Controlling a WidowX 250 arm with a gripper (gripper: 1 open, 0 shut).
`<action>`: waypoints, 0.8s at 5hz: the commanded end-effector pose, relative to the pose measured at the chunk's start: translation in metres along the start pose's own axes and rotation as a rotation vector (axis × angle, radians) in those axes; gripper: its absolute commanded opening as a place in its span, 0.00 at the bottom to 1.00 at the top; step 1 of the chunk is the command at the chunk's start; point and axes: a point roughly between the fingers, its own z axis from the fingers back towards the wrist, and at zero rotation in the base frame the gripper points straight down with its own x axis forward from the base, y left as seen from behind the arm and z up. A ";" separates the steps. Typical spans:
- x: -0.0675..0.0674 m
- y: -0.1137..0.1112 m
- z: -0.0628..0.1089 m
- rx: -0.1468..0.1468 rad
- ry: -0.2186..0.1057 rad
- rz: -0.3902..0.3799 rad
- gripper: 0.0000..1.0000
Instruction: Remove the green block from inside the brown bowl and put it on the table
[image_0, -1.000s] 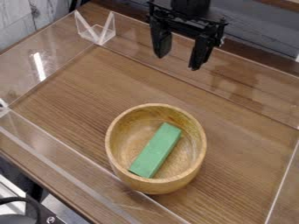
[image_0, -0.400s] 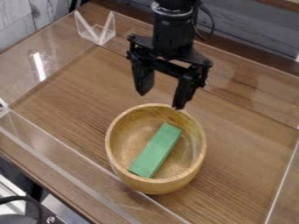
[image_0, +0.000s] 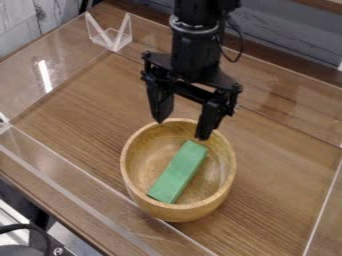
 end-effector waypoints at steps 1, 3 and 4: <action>-0.003 -0.004 0.006 -0.001 -0.045 -0.006 1.00; -0.011 -0.008 -0.003 -0.003 -0.048 -0.015 1.00; -0.015 -0.011 -0.009 -0.007 -0.054 -0.018 1.00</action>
